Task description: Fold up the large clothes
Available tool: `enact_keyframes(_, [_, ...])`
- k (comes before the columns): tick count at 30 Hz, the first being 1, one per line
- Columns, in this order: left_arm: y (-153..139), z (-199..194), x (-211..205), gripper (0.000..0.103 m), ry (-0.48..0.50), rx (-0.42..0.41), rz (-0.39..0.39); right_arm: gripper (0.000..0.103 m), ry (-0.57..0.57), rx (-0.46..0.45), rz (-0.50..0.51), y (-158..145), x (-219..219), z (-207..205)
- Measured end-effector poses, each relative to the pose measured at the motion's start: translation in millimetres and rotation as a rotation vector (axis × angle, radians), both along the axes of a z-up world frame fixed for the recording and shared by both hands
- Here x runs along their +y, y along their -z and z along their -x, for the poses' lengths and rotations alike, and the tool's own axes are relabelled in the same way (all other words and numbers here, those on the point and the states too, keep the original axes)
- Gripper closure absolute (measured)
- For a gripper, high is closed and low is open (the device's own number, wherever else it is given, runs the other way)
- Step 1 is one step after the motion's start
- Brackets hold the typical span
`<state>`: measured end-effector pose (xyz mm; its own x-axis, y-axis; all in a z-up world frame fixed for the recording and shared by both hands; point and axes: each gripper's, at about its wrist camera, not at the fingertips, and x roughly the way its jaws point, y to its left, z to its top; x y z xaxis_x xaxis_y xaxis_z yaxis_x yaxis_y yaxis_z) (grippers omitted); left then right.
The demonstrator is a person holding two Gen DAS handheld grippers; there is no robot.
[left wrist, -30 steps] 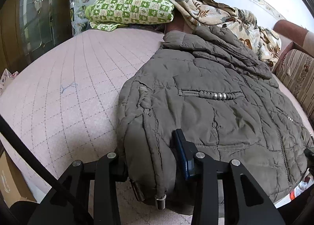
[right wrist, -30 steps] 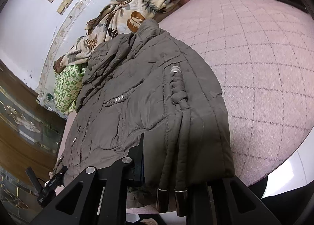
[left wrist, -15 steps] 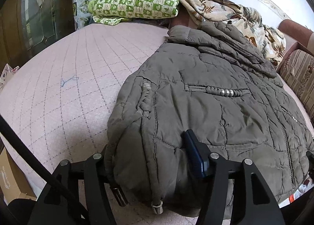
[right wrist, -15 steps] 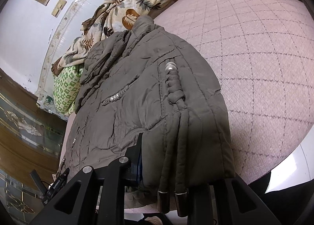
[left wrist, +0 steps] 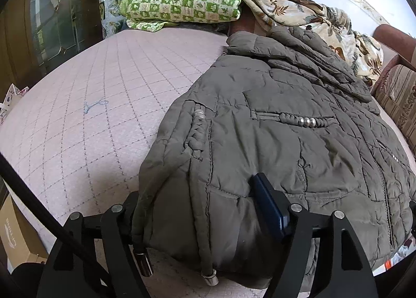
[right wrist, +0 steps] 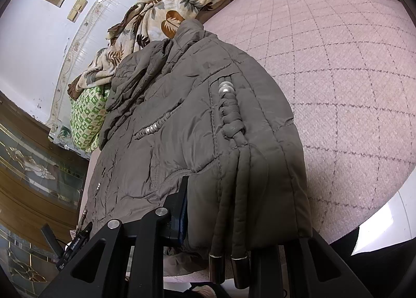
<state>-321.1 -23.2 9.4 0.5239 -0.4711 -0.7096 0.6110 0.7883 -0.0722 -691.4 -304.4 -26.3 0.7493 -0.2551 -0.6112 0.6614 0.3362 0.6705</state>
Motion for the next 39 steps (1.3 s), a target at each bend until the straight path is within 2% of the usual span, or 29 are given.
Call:
enact_keyframes(13, [-0.9, 1.0, 0.6, 0.03, 0.0, -0.003, 0.0, 0.075, -0.007, 0.007, 0.0, 0.8, -1.4, -1.4])
enact_keyframes(16, [-2.4, 3.0, -0.6, 0.04, 0.022, -0.006, 0.007, 0.076, -0.007, 0.018, 0.022, -1.2, 0.8, -2.4])
enact_keyframes(18, [-4.3, 7.3, -2.3, 0.05, 0.043, -0.02, 0.008, 0.078, -0.007, 0.017, 0.027, -1.8, 1.2, -2.9])
enact_keyframes(23, [-7.9, 11.4, -3.0, 0.062, 0.054, -0.046, 0.012, 0.082, -0.011, 0.02, 0.074, -8.4, 5.8, -3.5])
enact_keyframes(39, [-16.1, 11.5, 3.8, 0.074, 0.059, -0.06, 0.049, 0.084, -0.015, 0.005, 0.142, -23.3, 10.4, 1.1])
